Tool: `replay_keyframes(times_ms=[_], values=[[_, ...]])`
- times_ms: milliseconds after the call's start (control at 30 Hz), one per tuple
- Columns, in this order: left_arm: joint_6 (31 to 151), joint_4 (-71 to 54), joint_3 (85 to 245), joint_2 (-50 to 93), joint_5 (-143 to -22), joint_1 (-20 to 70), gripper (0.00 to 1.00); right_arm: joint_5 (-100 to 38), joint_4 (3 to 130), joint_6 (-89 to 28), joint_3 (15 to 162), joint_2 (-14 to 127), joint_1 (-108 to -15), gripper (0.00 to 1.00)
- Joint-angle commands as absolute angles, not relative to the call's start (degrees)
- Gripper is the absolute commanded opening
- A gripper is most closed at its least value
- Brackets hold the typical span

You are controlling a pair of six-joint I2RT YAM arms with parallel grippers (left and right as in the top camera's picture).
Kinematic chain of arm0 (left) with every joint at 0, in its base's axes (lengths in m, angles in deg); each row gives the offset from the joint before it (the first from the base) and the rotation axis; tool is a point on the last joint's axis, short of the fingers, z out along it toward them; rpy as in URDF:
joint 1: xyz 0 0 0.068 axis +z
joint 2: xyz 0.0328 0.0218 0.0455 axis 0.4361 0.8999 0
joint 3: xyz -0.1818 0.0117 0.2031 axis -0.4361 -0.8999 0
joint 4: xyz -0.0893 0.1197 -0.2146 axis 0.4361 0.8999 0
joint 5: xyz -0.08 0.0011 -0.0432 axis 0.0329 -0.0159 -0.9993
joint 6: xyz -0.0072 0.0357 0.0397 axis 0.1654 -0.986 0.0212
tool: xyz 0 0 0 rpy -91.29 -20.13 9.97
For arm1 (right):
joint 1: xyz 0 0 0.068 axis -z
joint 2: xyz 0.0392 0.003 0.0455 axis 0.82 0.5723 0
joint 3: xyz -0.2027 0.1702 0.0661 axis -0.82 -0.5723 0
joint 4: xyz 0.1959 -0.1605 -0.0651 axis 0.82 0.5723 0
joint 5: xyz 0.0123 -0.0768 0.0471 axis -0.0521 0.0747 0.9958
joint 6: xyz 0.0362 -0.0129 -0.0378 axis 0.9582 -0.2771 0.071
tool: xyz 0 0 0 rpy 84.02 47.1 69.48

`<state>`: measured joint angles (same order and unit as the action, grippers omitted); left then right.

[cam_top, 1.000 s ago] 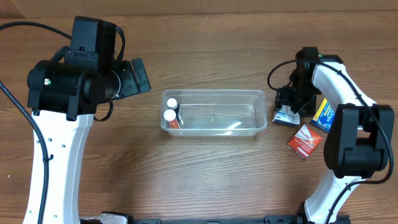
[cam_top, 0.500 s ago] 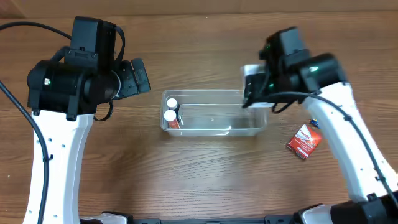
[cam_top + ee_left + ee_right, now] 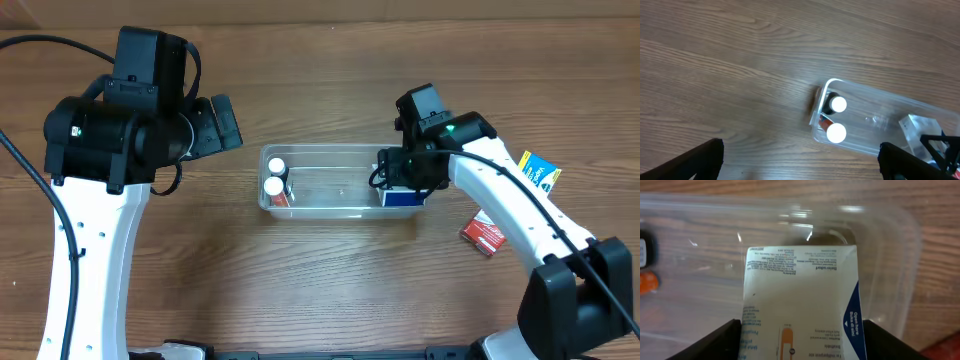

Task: Pack container
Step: 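Lower the white box into the container's right end and release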

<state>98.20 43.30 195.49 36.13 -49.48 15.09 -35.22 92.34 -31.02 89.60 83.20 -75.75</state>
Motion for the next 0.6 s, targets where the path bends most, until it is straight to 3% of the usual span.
replay_keyframes(times_ms=[0,133,233,467,567], values=[[97.3,43.1,196.3,36.0,-49.7,15.4,1.00,-35.5,90.3,-31.0,89.3,83.9,-76.0,0.76],[97.3,43.1,196.3,36.0,-49.7,15.4,1.00,-35.5,88.1,-31.0,89.3,83.9,-76.0,0.79],[97.3,43.1,196.3,36.0,-49.7,15.4,1.00,-35.5,90.0,-31.0,89.3,83.9,-76.0,1.00],[97.3,43.1,196.3,36.0,-49.7,15.4,1.00,-43.7,97.1,-27.7,98.5,74.3,-75.5,1.00],[97.3,43.1,196.3,36.0,-49.7,15.4,1.00,-52.3,101.4,-23.0,105.4,66.8,-67.4,1.00]])
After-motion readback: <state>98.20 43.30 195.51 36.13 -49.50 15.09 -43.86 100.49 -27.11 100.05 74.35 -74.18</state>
